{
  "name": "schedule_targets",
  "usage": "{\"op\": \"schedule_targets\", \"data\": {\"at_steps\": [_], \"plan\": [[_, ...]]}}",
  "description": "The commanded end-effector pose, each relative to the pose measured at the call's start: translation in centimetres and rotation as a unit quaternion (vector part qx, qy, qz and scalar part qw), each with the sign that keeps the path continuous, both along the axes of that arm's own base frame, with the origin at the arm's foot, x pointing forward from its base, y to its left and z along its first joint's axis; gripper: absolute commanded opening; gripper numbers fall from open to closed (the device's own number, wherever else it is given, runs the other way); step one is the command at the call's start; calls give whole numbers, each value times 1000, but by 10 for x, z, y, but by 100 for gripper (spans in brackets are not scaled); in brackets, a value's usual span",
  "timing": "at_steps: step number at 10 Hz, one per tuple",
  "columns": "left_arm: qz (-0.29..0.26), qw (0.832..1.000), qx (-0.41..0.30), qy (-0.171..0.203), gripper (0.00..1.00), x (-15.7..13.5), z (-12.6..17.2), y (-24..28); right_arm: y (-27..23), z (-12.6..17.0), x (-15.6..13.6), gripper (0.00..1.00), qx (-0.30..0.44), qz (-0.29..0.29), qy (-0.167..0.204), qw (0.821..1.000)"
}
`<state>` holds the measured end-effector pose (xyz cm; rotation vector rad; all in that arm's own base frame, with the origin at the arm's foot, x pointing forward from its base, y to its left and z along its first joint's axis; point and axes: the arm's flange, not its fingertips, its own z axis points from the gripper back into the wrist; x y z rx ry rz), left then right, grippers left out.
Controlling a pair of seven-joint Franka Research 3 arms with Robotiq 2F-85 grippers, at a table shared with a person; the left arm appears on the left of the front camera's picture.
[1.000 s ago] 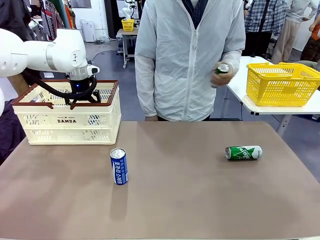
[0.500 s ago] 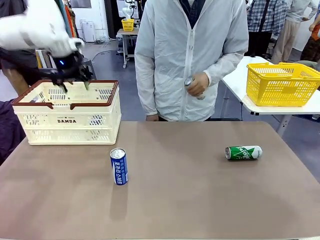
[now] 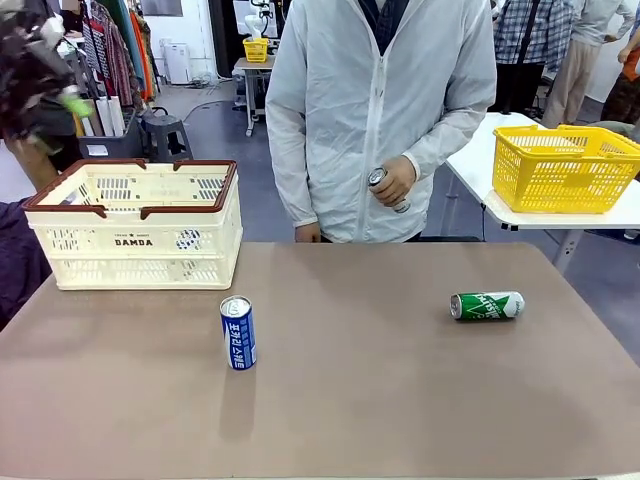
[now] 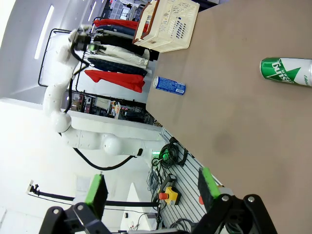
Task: Place the drinks into the Shopping basket.
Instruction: Pick up one drink and place it into the Shopping basket.
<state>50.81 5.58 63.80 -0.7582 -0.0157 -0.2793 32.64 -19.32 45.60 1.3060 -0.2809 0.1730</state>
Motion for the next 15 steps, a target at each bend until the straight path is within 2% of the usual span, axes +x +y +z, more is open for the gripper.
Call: {"op": "schedule_targets", "data": {"at_steps": [1,2,3,4,5,6,7,15], "plan": [[-14,995,-91,45,100,-75,-50,47,-2,3,-3,100,-4,9,-6,1000],[-28,988,-142,47,100,-103,-72,69,-2,3,-3,100,-4,9,-6,1000],[-4,979,-198,41,100,-123,-102,93,-2,3,-3,100,-4,9,-6,1000],[33,967,-246,47,100,-132,-138,108,-2,3,-3,100,-4,9,-6,1000],[61,962,-262,51,100,-134,-169,113,-2,3,-3,100,-4,9,-6,1000],[54,958,-277,49,100,-131,-192,113,-2,3,-3,100,-4,9,-6,1000],[29,971,-230,62,100,-148,-152,120,-2,3,-3,100,-4,9,-6,1000],[29,971,-230,62,100,-148,-152,120,-2,3,-3,100,-4,9,-6,1000]]}}
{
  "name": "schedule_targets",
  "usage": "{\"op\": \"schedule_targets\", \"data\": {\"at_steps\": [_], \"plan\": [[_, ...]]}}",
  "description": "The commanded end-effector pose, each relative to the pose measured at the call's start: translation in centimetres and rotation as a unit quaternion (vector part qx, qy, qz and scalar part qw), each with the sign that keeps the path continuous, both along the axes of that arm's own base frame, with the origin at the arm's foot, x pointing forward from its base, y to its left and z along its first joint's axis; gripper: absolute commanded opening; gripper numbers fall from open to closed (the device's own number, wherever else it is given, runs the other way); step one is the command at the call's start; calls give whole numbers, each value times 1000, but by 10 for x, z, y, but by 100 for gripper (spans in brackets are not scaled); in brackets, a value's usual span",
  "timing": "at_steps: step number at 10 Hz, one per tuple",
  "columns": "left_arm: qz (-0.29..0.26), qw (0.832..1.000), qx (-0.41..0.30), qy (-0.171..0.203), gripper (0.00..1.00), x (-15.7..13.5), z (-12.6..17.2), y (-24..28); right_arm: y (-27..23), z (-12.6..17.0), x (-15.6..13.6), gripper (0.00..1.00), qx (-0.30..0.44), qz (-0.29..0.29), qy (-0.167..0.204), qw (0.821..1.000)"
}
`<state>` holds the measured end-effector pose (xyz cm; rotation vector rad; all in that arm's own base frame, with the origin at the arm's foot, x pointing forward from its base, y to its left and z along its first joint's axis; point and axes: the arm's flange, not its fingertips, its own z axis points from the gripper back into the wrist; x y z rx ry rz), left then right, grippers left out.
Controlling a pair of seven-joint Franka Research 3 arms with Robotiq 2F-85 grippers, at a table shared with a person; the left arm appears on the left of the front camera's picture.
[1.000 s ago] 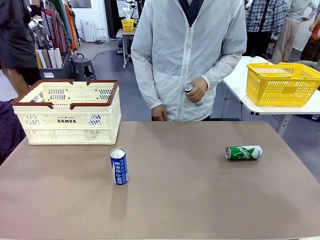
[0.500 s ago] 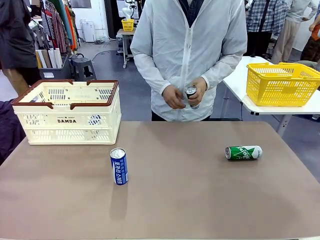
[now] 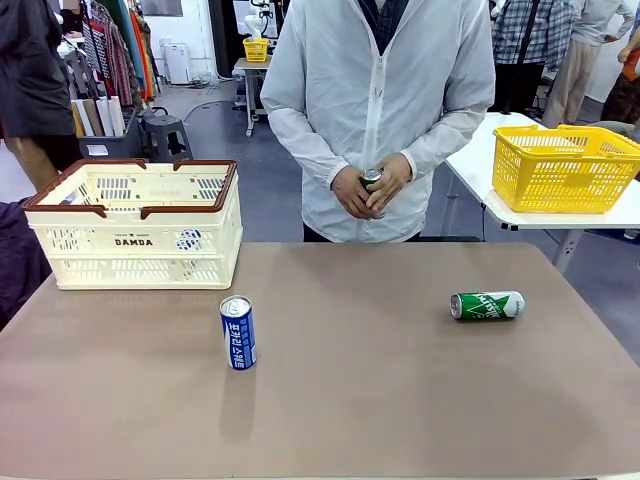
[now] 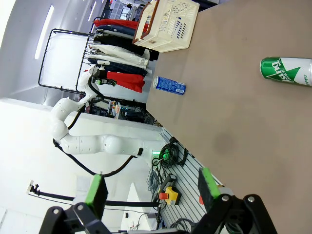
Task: Place the drinks into the Shopping basket.
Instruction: Pick up one drink and place it into the Shopping basket.
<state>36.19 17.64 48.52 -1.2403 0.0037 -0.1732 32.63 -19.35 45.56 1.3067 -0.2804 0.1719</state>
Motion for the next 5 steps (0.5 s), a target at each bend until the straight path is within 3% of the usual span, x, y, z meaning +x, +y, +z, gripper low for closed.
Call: {"op": "schedule_targets", "data": {"at_steps": [1,3,4,5], "plan": [[-3,1000,3,5,100,-2,0,0,-2,3,-3,100,-5,9,-7,1000],[0,1000,0,0,100,0,0,0,-2,3,-3,100,-5,9,-7,1000],[17,997,75,18,100,12,35,-43,-2,3,-3,100,-5,9,-7,1000],[-5,990,140,19,100,28,63,-94,-2,3,-3,100,-5,9,-7,1000]]}}
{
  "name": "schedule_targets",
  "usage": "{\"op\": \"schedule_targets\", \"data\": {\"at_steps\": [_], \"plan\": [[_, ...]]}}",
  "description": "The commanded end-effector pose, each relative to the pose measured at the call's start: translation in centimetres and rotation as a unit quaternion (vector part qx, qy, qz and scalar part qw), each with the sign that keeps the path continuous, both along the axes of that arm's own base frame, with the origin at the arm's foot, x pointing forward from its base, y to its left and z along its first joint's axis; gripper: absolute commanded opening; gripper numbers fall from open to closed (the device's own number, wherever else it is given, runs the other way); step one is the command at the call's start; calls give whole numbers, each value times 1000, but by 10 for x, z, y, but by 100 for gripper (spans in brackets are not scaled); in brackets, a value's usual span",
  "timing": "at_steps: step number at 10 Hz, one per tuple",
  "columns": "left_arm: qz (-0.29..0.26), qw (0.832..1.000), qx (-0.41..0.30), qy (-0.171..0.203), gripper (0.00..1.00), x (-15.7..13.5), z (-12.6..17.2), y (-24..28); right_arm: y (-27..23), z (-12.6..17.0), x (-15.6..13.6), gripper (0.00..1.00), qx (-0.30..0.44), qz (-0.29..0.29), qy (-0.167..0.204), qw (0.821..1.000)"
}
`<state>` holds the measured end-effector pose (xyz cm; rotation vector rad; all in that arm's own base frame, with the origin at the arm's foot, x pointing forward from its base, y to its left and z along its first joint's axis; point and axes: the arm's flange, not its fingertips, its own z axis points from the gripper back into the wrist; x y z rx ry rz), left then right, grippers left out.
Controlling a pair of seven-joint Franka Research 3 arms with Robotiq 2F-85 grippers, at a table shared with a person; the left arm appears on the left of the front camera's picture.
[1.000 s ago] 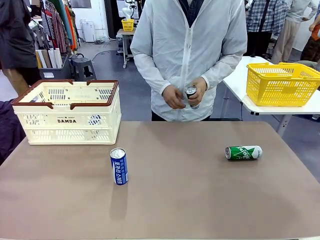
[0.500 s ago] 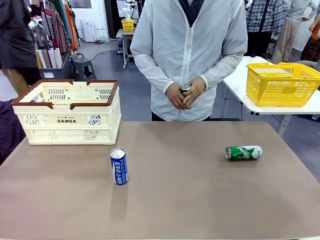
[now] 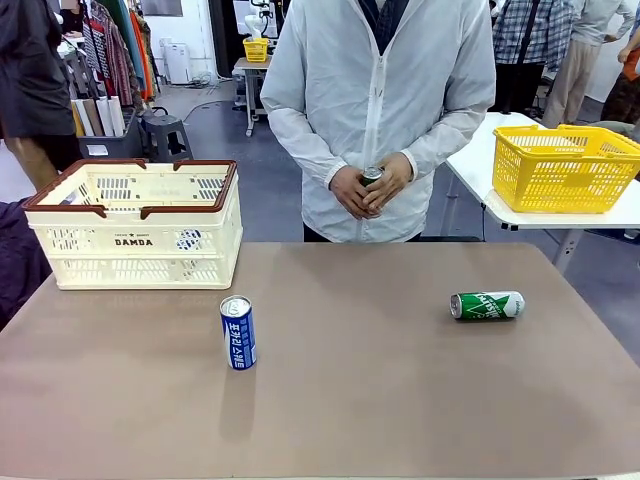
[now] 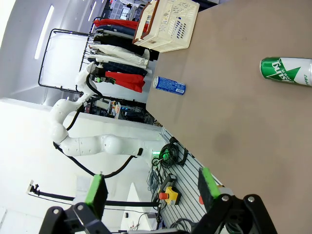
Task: Place the drinks into the Shopping basket.
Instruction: Pick up one drink and place it into the Shopping basket.
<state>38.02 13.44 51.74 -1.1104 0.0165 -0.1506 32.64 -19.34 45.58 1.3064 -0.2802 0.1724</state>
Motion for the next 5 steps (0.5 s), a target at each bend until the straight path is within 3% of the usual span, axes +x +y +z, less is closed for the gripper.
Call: {"op": "schedule_targets", "data": {"at_steps": [1,3,5], "plan": [[-8,992,126,4,100,29,48,-101,-2,3,-3,100,-4,9,-7,1000],[6,971,239,14,100,61,56,-186,-2,3,-3,100,-4,9,-7,1000],[79,929,362,-10,100,68,45,-253,-2,3,-3,100,-4,9,-7,1000]]}}
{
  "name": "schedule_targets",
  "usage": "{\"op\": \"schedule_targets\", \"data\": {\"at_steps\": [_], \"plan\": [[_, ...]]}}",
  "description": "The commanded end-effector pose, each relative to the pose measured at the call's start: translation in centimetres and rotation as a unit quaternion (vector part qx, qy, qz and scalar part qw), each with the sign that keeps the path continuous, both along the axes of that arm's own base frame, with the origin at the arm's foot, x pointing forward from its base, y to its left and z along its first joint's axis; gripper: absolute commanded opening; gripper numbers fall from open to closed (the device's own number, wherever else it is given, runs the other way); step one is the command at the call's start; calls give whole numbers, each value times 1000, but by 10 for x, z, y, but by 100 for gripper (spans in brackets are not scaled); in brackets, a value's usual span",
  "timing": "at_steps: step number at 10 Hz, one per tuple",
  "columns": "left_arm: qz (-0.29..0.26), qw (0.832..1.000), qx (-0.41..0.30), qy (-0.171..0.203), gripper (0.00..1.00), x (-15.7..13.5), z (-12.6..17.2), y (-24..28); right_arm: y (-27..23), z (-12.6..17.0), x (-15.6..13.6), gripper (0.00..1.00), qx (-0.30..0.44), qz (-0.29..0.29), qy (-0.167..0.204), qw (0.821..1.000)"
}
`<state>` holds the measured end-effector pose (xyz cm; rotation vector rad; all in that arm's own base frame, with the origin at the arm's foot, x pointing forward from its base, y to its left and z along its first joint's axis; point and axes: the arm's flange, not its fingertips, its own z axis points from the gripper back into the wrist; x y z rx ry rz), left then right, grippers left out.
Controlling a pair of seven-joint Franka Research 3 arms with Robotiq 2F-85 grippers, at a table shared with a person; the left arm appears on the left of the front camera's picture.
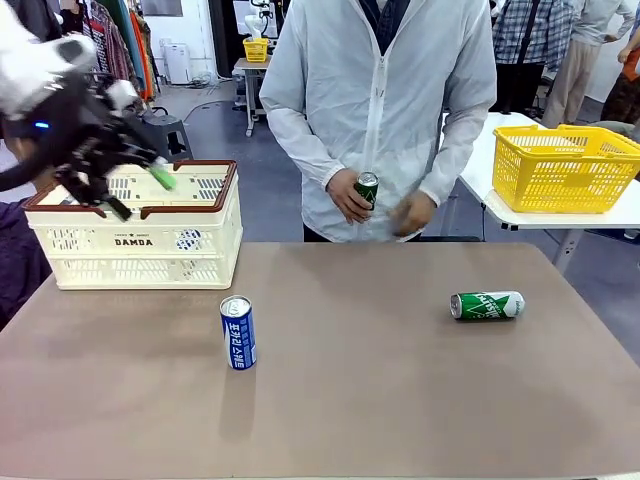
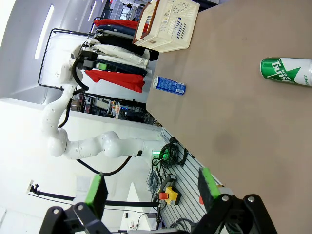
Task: Place the drinks into the Shopping basket.
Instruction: Pick up one drink and place it into the Shopping basket.
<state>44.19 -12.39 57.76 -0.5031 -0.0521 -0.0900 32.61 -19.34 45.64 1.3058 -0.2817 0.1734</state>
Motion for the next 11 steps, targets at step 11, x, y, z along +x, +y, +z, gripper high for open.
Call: {"op": "schedule_targets", "data": {"at_steps": [11], "plan": [[113,983,142,-37,100,-58,-91,-106,-2,2,-3,100,-4,9,-6,1000]]}}
